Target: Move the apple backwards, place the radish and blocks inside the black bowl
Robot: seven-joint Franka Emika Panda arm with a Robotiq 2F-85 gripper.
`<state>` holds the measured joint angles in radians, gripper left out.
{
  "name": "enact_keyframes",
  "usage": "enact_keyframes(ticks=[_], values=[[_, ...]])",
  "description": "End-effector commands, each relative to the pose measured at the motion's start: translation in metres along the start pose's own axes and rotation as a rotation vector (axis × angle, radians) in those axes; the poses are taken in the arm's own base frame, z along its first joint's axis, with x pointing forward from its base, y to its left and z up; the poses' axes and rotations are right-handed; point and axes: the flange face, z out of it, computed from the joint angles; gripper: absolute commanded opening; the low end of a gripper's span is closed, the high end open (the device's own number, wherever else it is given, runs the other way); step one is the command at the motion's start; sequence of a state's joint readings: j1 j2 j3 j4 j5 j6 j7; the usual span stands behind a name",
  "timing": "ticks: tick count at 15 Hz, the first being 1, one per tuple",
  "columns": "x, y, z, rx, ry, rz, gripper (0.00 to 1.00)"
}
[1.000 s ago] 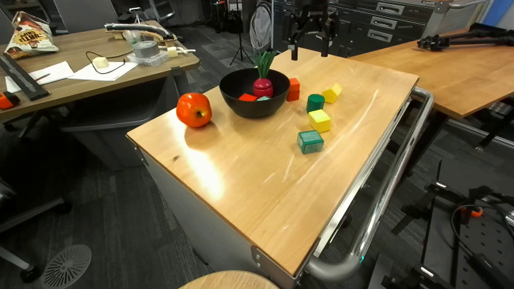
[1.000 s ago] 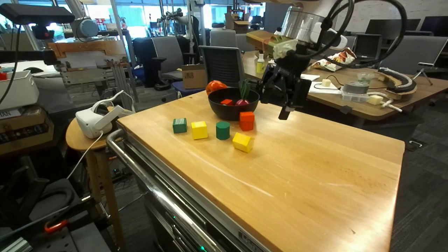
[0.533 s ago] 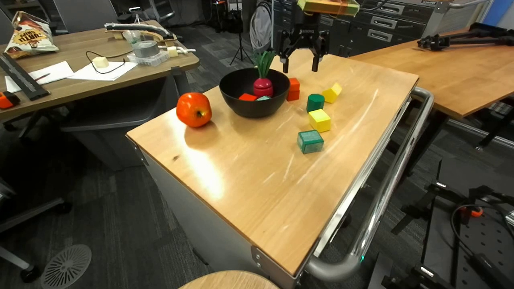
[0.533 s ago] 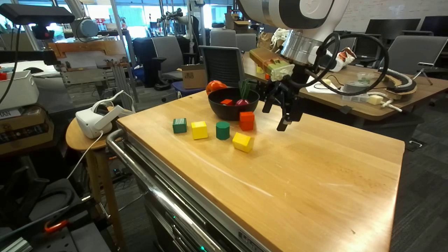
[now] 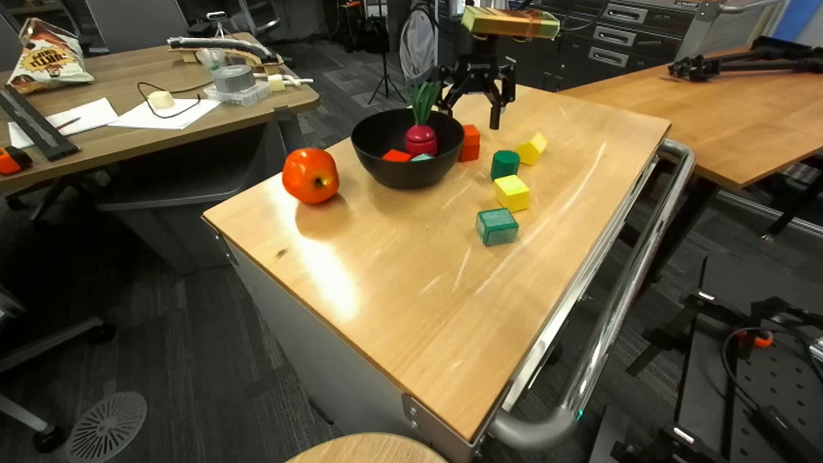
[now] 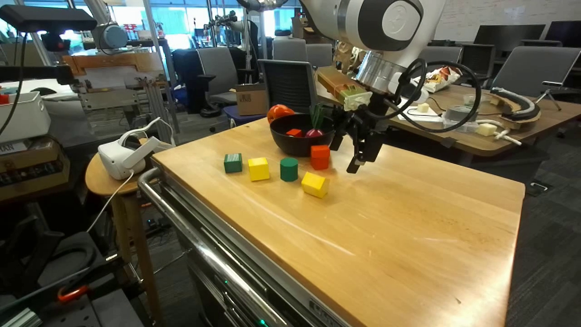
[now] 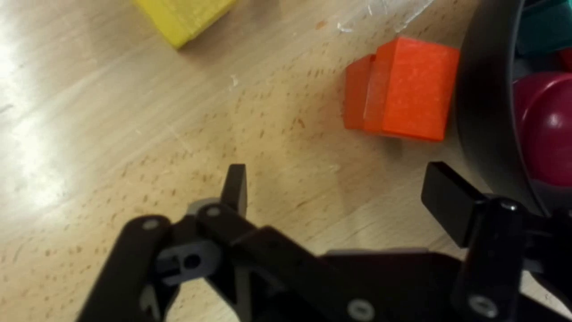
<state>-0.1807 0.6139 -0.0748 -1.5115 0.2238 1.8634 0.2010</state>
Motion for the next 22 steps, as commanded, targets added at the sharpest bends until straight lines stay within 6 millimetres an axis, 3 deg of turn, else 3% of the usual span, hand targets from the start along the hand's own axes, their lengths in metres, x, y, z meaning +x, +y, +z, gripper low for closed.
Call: enact_keyframes(ticks=[1,2,4,10,14,20,21,22], values=[[-0.001,-0.007,-0.002,-0.003,-0.06,-0.012,1.0],[-0.004,-0.006,0.0,-0.01,-0.084,-0.017,1.0],[-0.005,-0.005,0.004,-0.023,-0.118,-0.015,0.74],[-0.005,-0.005,0.006,-0.035,-0.173,-0.016,0.27],[-0.003,-0.006,0.013,-0.044,-0.2,-0.017,0.01],[0.0,0.003,0.007,-0.046,-0.208,-0.006,0.0],[-0.001,0.006,0.004,-0.062,-0.207,-0.002,0.26],[-0.004,0.01,-0.001,-0.065,-0.205,-0.011,0.28]])
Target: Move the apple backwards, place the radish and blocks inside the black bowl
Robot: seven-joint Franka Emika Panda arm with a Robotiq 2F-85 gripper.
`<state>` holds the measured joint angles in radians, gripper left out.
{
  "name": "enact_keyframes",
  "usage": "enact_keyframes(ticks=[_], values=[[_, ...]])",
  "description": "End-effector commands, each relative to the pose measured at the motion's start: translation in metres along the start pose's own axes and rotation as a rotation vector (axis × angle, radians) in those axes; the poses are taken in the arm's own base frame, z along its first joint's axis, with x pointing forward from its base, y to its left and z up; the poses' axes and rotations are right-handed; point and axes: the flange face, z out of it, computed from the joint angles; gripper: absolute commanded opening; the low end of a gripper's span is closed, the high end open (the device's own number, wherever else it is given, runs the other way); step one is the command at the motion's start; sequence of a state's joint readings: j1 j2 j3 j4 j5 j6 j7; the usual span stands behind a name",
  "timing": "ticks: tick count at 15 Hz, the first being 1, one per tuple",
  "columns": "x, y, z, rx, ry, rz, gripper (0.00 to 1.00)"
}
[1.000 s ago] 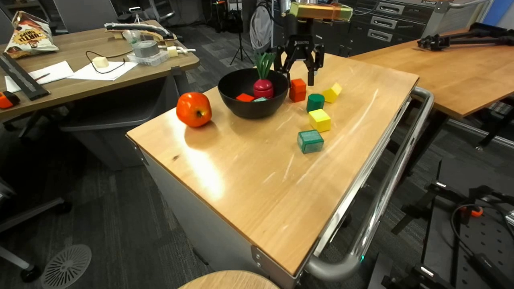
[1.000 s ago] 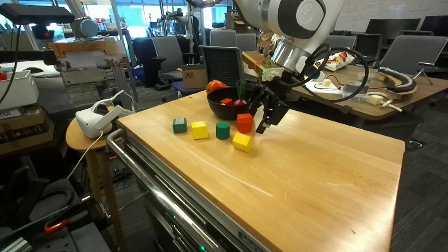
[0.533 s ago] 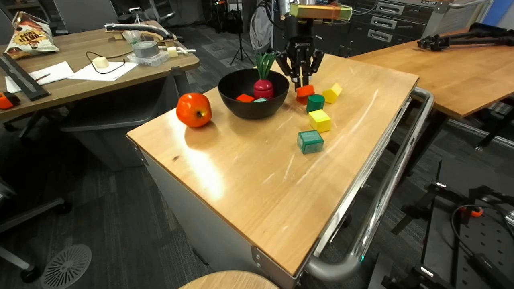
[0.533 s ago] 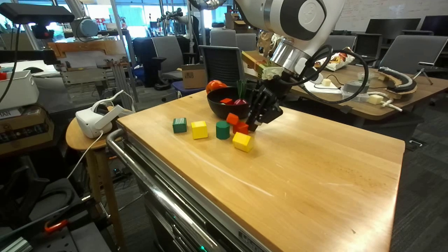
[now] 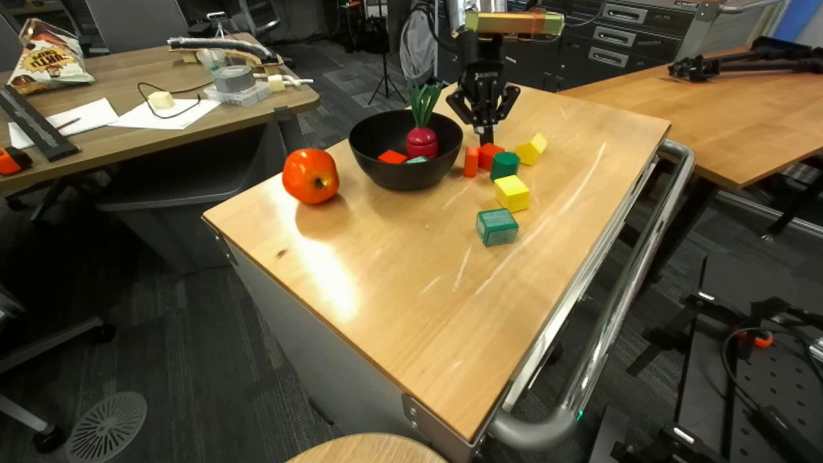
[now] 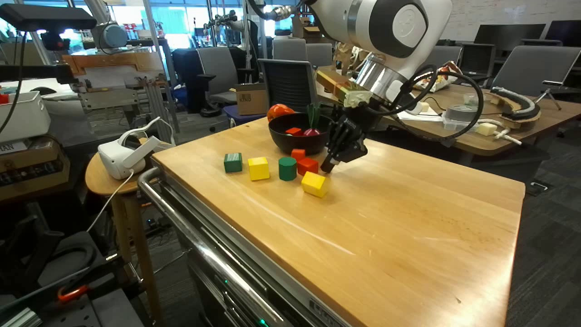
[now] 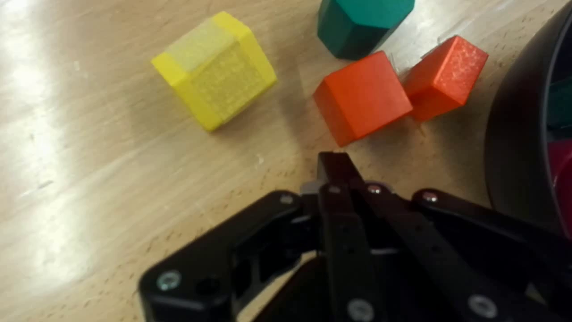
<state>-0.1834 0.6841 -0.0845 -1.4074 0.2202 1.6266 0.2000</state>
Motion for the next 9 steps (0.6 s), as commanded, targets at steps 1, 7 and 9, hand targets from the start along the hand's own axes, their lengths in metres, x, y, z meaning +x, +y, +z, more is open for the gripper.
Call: enact_keyframes(ticks=[1,7,9], values=[[-0.008,0.01,-0.018,-0.025,-0.007,-0.015,0.34],[-0.029,0.034,-0.025,-0.107,0.005,0.013,0.81],[-0.037,0.047,-0.022,-0.151,0.002,0.089,0.94]])
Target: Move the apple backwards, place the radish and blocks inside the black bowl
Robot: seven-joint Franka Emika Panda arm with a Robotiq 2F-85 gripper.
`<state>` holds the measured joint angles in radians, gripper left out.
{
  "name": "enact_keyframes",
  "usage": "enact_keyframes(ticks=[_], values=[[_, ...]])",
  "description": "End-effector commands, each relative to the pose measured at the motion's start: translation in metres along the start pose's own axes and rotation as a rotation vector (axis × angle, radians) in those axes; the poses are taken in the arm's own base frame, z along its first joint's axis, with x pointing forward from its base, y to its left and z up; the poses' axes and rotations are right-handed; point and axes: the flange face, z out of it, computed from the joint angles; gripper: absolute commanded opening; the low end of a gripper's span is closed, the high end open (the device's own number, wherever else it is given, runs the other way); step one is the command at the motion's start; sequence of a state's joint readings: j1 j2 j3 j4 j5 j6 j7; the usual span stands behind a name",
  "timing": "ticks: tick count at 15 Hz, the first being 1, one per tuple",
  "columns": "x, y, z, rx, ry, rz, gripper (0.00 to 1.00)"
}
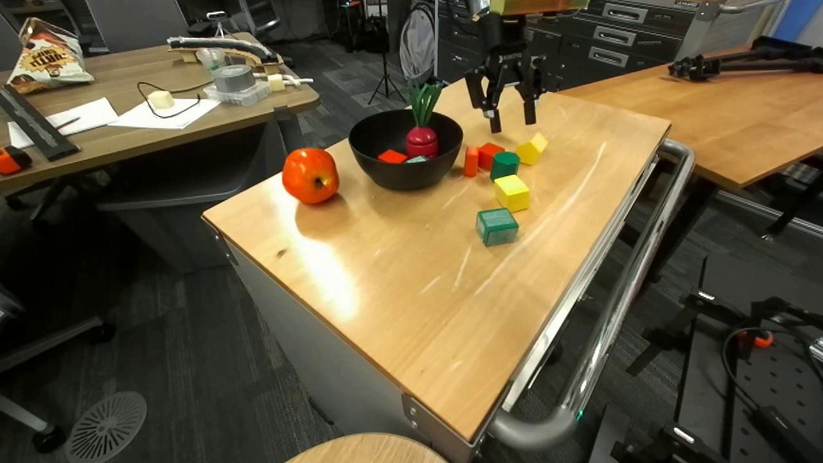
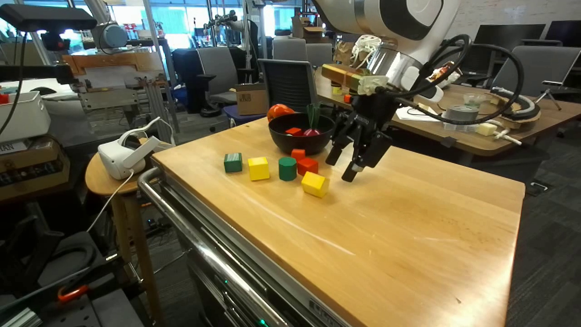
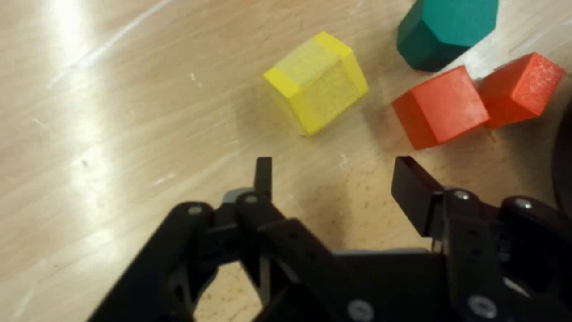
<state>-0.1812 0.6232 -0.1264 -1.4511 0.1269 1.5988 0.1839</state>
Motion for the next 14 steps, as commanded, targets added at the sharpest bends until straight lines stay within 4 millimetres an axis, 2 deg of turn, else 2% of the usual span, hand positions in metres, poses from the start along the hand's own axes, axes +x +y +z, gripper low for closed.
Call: enact_keyframes(ticks=[1,3,4,7,8,11,14], values=[[-0.027,0.021,0.002,-0.077,-0.02,0.123,0.99],[-0.035,0.029,0.006,-0.085,-0.002,0.136,1.0],[-0.014,0.024,0.009,-0.067,-0.024,0.108,0.99],[-0.023,0.03,0.011,-0.072,-0.03,0.123,1.0],[-0.027,0.037,0.006,-0.141,0.016,-0.002,1.0],[-0.037,0.05,-0.004,-0.252,0.087,-0.089,1.0],[-0.054,0.05,-0.012,-0.354,0.161,-0.18,1.0]])
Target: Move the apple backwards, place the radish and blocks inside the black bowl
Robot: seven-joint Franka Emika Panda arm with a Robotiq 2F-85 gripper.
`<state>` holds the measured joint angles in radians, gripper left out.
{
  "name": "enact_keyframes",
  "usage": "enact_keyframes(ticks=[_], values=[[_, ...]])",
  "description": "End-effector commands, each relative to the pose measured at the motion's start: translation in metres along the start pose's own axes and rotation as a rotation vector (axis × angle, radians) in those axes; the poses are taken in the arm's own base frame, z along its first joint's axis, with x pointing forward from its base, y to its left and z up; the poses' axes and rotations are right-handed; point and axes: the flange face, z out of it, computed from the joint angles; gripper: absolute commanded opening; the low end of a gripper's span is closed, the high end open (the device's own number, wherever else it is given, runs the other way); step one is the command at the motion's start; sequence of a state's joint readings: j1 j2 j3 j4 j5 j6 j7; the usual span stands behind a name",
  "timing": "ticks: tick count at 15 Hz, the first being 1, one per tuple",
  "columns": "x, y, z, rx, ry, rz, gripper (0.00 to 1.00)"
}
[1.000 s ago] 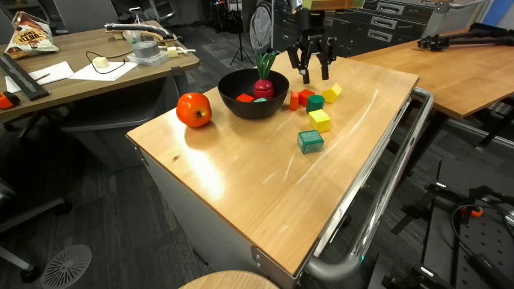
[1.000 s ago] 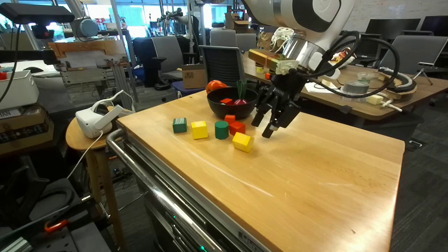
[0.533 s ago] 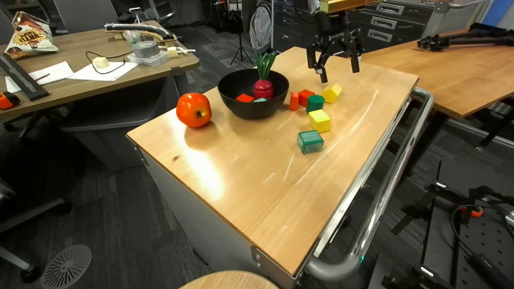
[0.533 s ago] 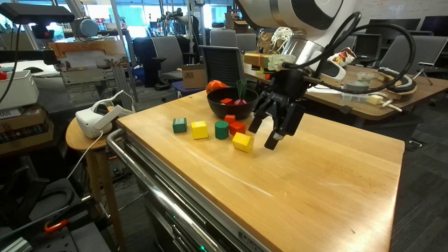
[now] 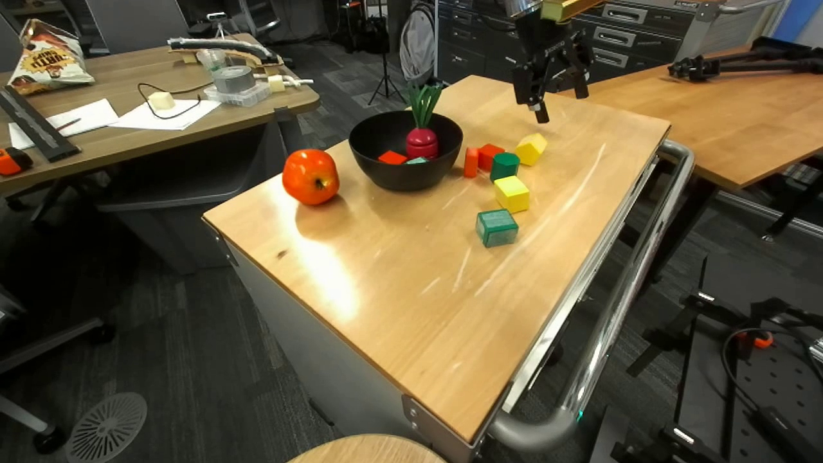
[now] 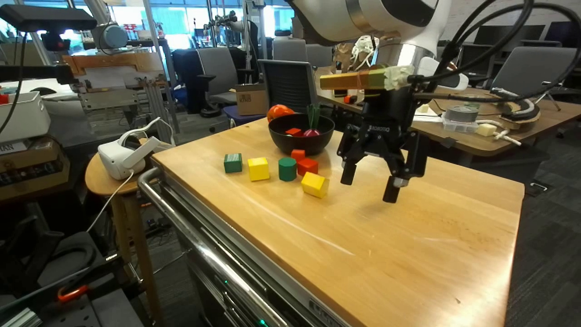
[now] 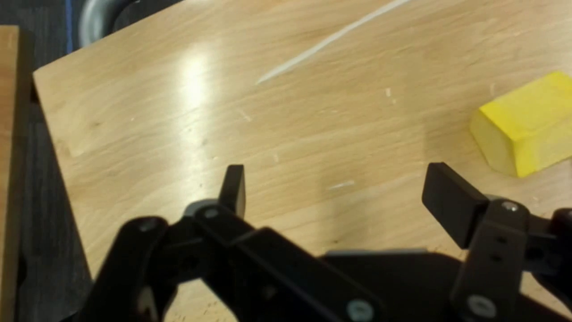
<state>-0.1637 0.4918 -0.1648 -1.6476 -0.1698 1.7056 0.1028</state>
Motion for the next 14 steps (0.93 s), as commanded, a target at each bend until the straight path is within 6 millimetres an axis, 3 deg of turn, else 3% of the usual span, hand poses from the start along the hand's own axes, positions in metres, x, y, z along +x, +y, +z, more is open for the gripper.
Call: enact_keyframes(ticks=[1,2,6,14], values=[[-0.033,-0.001,-0.022,-0.076,0.132,-0.121,1.0],[-0.009,0.001,-0.009,-0.051,0.058,-0.055,1.0],[-0.025,-0.002,-0.02,-0.063,0.104,-0.096,1.0],[-0.039,-0.023,-0.043,-0.033,0.322,-0.492,1.0]])
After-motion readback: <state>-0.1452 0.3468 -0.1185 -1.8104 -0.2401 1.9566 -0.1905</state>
